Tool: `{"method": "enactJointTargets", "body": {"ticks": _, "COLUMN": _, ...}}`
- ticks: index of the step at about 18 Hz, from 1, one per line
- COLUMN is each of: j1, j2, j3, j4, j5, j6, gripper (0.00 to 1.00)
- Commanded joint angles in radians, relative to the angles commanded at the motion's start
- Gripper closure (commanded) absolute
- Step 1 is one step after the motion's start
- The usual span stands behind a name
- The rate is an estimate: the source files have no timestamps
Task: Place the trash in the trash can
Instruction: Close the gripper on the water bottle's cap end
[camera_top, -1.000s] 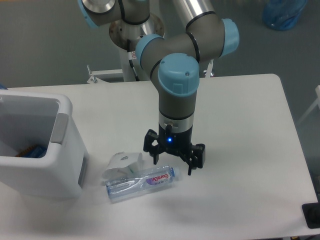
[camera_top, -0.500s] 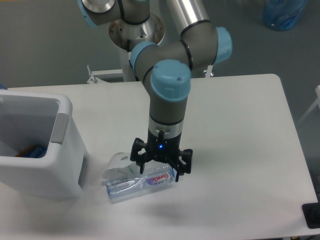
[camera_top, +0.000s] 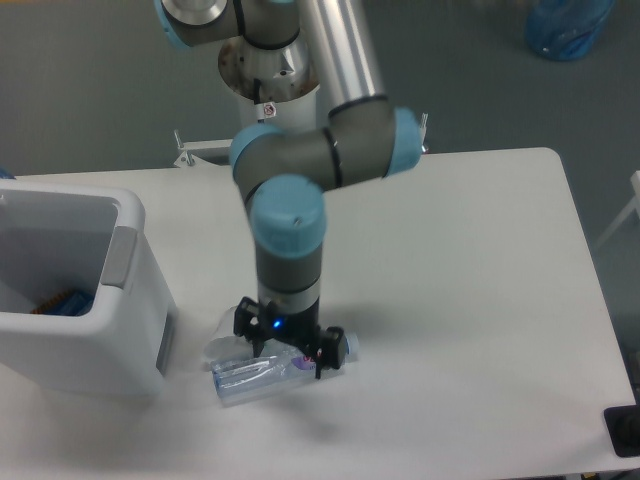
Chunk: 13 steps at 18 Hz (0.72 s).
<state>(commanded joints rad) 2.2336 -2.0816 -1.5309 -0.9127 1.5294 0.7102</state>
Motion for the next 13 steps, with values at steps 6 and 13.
{"method": "enactJointTargets", "body": {"ticks": 6, "j1": -0.025, "j2": -0.041, "j3": 0.021, "j4": 0.009, "j5": 0.011, "j6": 0.078, "gripper": 0.0}}
{"method": "enactJointTargets", "body": {"ticks": 13, "j1": -0.058, "j2": -0.072, "j3": 0.011, "j4": 0.0, "j5": 0.012, "j6": 0.239, "gripper": 0.0}}
